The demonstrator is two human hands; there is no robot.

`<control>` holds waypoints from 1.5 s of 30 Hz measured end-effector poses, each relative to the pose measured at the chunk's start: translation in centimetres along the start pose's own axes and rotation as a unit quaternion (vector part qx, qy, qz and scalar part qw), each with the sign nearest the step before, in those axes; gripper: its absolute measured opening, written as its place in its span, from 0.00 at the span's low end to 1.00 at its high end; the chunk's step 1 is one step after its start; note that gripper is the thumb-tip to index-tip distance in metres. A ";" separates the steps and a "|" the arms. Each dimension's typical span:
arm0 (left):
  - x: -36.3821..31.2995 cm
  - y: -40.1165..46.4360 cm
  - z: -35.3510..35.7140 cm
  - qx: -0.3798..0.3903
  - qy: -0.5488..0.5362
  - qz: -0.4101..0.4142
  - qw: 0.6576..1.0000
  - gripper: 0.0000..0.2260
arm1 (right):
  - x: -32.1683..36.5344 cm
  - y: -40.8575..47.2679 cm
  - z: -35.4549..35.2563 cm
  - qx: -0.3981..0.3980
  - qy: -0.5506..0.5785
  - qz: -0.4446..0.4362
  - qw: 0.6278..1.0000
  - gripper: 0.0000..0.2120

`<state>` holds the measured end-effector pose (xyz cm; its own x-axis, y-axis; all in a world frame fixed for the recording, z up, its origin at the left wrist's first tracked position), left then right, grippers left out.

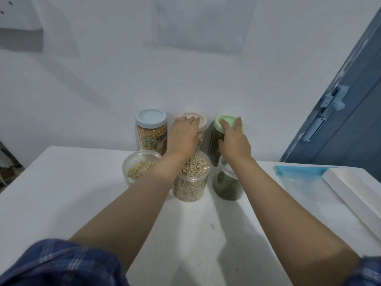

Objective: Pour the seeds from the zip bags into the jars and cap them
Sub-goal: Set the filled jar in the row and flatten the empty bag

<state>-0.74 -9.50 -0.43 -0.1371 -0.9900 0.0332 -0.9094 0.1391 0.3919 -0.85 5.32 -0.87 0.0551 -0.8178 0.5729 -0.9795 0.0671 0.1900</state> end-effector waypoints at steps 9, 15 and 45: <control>4.9 -12.4 -0.7 -0.077 -0.074 -0.196 0.975 0.16 | 3.9 -9.7 2.7 0.030 0.079 -0.140 0.987 0.21; 8.1 -13.2 2.1 -0.133 -0.051 -0.127 0.982 0.18 | 3.1 -10.4 7.4 -0.010 0.078 -0.128 0.989 0.25; 1.1 -11.0 3.4 -0.077 -0.043 0.002 0.996 0.27 | -3.8 -11.6 2.9 -0.030 0.037 -0.041 0.998 0.23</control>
<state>7.79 -11.99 -7.85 -0.1802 -0.9827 -0.0416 -0.8385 0.1314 0.5288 9.73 5.96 -7.54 0.1510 -0.7780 0.6098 -0.9576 0.0380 0.2856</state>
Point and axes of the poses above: each hand's wrist, its own y-axis towards the middle knuckle, its own z-axis out of the palm, x = y × z, the point moved 3 cm from there along y, towards the middle knuckle, and after that the axes turned 15 degrees about y, right-handed, at the moved point
